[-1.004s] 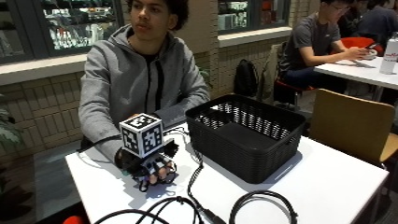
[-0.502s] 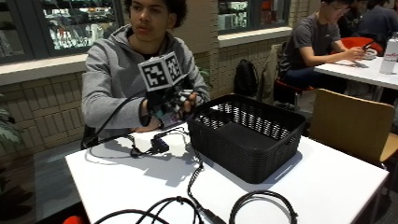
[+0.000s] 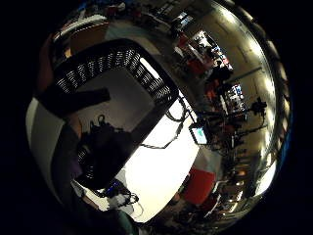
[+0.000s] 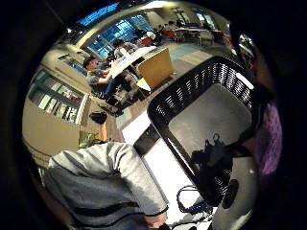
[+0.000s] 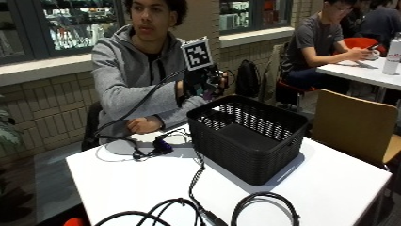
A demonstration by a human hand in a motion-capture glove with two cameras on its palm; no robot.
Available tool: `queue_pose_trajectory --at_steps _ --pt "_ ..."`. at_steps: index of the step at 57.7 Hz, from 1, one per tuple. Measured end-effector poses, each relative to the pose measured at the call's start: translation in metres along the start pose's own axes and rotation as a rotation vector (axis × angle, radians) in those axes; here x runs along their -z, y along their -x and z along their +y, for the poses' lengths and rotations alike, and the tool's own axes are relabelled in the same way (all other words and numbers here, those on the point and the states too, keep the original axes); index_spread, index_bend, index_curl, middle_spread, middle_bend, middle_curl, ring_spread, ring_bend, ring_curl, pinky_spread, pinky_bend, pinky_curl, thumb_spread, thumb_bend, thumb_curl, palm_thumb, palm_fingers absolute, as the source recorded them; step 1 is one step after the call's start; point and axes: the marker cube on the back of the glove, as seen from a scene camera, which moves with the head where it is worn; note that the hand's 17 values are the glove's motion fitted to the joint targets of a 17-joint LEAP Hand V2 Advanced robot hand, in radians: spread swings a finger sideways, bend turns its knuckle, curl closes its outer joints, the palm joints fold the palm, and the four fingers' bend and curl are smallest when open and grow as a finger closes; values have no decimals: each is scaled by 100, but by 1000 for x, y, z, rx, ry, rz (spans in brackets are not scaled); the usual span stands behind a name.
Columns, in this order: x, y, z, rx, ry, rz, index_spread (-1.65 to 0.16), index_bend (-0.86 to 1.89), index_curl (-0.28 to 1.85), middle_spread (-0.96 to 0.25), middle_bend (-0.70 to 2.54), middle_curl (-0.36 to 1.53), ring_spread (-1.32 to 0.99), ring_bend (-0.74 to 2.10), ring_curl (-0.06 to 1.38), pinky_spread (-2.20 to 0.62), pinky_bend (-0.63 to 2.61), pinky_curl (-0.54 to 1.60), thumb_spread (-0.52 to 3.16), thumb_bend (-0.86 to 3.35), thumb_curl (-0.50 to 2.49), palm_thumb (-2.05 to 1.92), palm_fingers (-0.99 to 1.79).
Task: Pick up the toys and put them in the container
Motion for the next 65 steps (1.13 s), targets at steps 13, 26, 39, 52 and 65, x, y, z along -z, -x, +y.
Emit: queue_pose_trajectory --at_steps 13,26,39,52,65 --pt "3 -2 5 37 92 -28 -42 70 139 -41 87 120 -38 147 79 -36 150 63 117 30 129 59 24" --pt "6 -23 24 26 144 81 -38 5 94 -18 38 92 -16 77 56 -9 141 53 131 -1 87 9 -40" --pt "11 -70 88 -76 147 95 -32 6 63 -3 20 76 -7 54 45 0 124 43 134 -2 65 5 -21" --pt "10 -162 182 -378 157 70 -31 15 51 3 16 64 -6 43 40 2 112 38 139 0 53 9 -10" --pt "-5 -223 272 -587 201 -24 -30 21 50 5 16 56 -7 37 38 2 103 34 145 1 45 15 -1"
